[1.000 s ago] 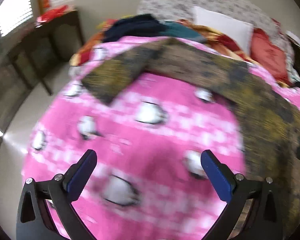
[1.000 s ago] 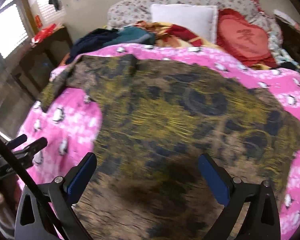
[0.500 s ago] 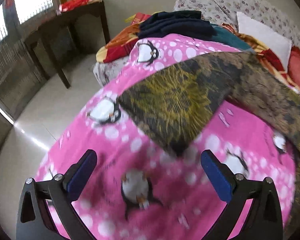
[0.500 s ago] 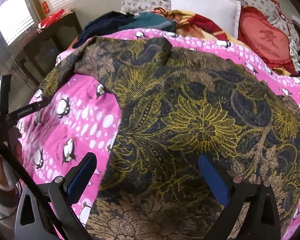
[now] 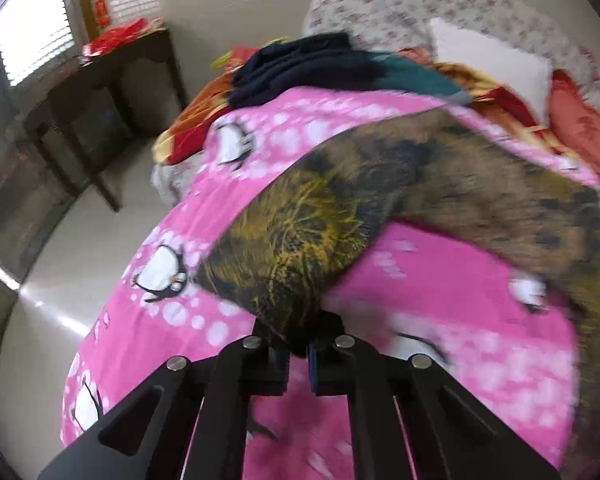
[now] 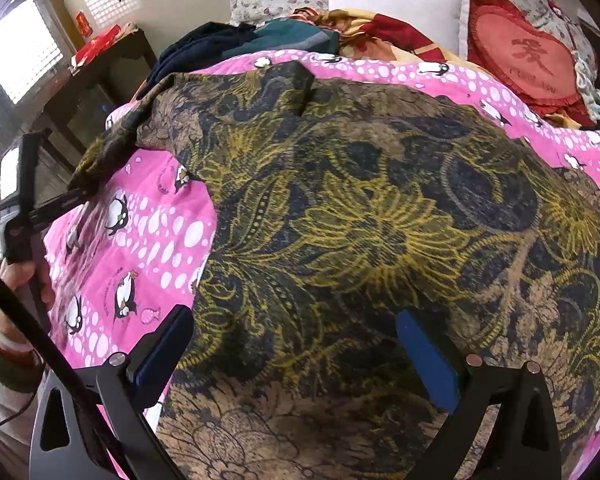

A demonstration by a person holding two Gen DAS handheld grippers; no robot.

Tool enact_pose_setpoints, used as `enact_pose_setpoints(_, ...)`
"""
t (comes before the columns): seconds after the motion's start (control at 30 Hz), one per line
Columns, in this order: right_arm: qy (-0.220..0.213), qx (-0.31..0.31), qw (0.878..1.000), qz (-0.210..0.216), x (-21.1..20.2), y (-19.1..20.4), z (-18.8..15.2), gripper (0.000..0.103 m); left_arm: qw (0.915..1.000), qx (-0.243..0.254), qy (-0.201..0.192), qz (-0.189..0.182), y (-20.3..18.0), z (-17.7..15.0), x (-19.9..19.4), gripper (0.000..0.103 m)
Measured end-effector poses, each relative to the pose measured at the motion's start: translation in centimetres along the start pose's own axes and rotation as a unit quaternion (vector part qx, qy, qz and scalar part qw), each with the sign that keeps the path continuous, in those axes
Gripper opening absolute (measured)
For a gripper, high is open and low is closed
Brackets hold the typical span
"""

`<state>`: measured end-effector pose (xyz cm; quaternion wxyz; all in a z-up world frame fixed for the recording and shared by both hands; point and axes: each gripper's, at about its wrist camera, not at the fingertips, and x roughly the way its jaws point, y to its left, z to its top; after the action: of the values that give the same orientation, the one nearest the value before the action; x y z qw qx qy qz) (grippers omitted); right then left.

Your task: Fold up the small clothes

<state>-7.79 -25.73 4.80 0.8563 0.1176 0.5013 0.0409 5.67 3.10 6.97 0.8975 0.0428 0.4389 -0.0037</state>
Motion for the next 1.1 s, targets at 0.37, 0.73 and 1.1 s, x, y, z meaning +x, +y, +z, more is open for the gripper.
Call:
enact_pose_setpoints(0.37, -0.061, 0.073, 0.995, -0.015, -6.2, -8.2, -1.1, 0.103, 0.9605, 0.090, 0.002, -0.263, -14.1, 1.4, -13.7, 0.006)
enact_pose_setpoints(0.73, -0.080, 0.152, 0.983, -0.067, -10.8, -18.1, -5.1, 0.103, 0.9094, 0.224, 0.038, -0.349, -36.4, -0.1, -15.1, 0.006)
enact_pose_setpoints(1.1, -0.083, 0.097, 0.986, -0.104, -9.6, -19.0, -4.9, 0.103, 0.8996, 0.218, 0.075, -0.371, -38.2, 0.5, -11.8, 0.065)
